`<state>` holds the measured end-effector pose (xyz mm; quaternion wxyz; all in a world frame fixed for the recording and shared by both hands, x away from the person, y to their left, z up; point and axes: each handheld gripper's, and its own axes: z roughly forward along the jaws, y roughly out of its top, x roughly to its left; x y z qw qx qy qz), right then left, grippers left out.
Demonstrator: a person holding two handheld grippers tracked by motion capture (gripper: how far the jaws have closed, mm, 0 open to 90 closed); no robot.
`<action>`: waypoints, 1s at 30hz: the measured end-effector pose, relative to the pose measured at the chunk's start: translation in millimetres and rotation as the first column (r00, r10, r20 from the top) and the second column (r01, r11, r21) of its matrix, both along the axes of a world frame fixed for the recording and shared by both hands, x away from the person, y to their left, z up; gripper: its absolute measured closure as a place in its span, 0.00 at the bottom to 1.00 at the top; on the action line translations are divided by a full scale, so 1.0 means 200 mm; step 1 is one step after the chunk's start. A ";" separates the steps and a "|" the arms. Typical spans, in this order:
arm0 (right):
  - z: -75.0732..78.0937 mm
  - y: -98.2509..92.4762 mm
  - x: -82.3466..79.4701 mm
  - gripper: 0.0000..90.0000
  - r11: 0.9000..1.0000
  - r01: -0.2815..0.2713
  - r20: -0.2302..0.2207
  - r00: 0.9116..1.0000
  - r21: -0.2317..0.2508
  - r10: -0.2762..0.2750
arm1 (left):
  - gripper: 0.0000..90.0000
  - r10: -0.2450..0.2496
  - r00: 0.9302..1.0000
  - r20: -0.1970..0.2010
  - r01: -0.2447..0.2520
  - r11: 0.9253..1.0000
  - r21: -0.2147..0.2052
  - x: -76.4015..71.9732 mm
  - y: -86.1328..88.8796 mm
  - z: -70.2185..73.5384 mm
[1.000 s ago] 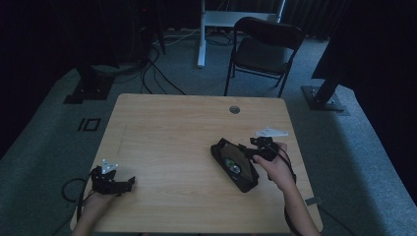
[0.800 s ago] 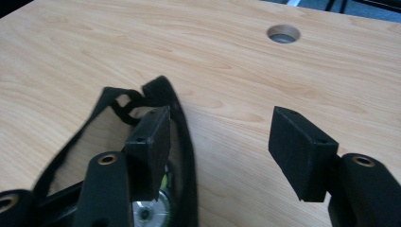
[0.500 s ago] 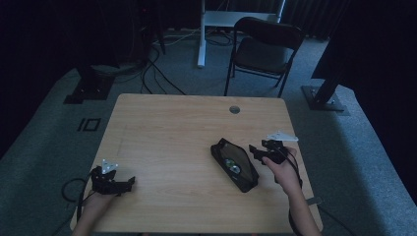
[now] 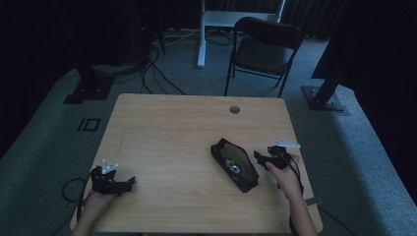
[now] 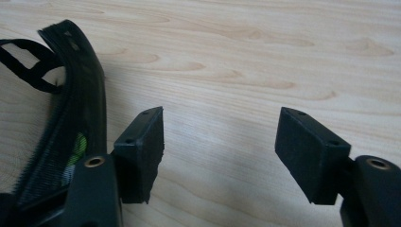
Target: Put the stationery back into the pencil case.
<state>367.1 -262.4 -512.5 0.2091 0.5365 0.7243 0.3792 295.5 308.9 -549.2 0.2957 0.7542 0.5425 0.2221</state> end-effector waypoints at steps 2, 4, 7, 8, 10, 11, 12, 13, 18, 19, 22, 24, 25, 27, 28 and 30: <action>-0.02 0.00 0.00 0.33 1.000 0.006 -0.004 1.000 -0.018 -0.006 | 0.00 0.000 1.000 0.000 0.000 1.000 0.000 0.00 0.00 0.00; -0.04 -0.01 -0.01 0.32 1.000 0.019 -0.012 1.000 -0.018 -0.019 | 0.00 0.000 1.000 0.000 0.000 1.000 0.000 0.00 0.00 0.00; -0.06 -0.02 -0.01 0.29 0.999 0.032 -0.026 0.999 -0.036 -0.033 | 0.00 0.000 1.000 0.000 0.000 1.000 0.000 0.00 0.00 0.00; -0.07 -0.02 -0.02 0.29 0.998 0.035 -0.029 0.999 -0.047 -0.036 | 0.00 0.000 1.000 0.000 0.000 1.000 0.000 0.00 0.00 0.00; -0.08 -0.03 -0.02 0.24 0.998 0.033 -0.043 0.998 -0.050 -0.035 | 0.00 0.000 1.000 0.000 0.000 1.000 0.000 0.00 0.00 0.00; -0.10 -0.03 -0.02 0.23 0.998 0.035 -0.051 0.998 -0.057 -0.038 | 0.00 0.000 1.000 0.000 0.000 1.000 0.000 0.00 0.00 0.00; -0.10 -0.03 -0.02 0.23 0.998 0.035 -0.051 0.998 -0.057 -0.038 | 0.00 0.000 1.000 0.000 0.000 1.000 0.000 0.00 0.00 0.00; -0.10 -0.03 -0.02 0.23 0.997 0.033 -0.053 0.998 -0.064 -0.036 | 0.00 0.000 1.000 0.001 0.000 1.000 0.000 0.00 0.00 0.00; -0.14 -0.04 -0.03 0.16 0.997 0.039 -0.075 0.996 -0.072 -0.045 | 0.00 0.000 1.000 0.001 0.000 1.000 -0.001 0.00 0.00 0.00; -0.15 -0.05 -0.03 0.15 0.996 0.048 -0.079 0.995 -0.070 -0.054 | 0.00 0.000 1.000 0.001 0.000 1.000 0.000 0.00 0.00 0.00; -0.18 -0.06 -0.04 0.14 0.995 0.061 -0.083 0.994 -0.083 -0.068 | 0.00 0.000 1.000 0.001 0.000 1.000 0.000 0.00 0.00 0.00; -0.18 -0.06 -0.05 0.14 0.993 0.075 -0.076 0.994 -0.087 -0.082 | 0.00 0.000 1.000 0.001 0.000 1.000 0.000 0.00 0.00 0.00; -0.18 -0.06 -0.05 0.14 0.994 0.081 -0.078 0.993 -0.077 -0.087 | 0.00 0.000 1.000 0.001 0.000 1.000 0.000 0.00 0.00 0.00; -0.18 -0.06 -0.06 0.14 0.992 0.080 -0.071 0.994 -0.102 -0.087 | 0.00 0.001 1.000 0.001 -0.001 1.000 -0.001 0.00 0.00 0.00; -0.19 -0.06 -0.06 0.14 0.989 0.083 -0.065 0.994 -0.120 -0.091 | 0.00 0.001 1.000 0.002 -0.001 1.000 -0.001 0.00 0.00 0.00; -0.19 -0.06 -0.07 0.13 0.989 0.089 -0.054 0.994 -0.119 -0.096 | 0.00 -0.001 1.000 0.000 0.001 1.000 0.001 0.00 0.00 0.00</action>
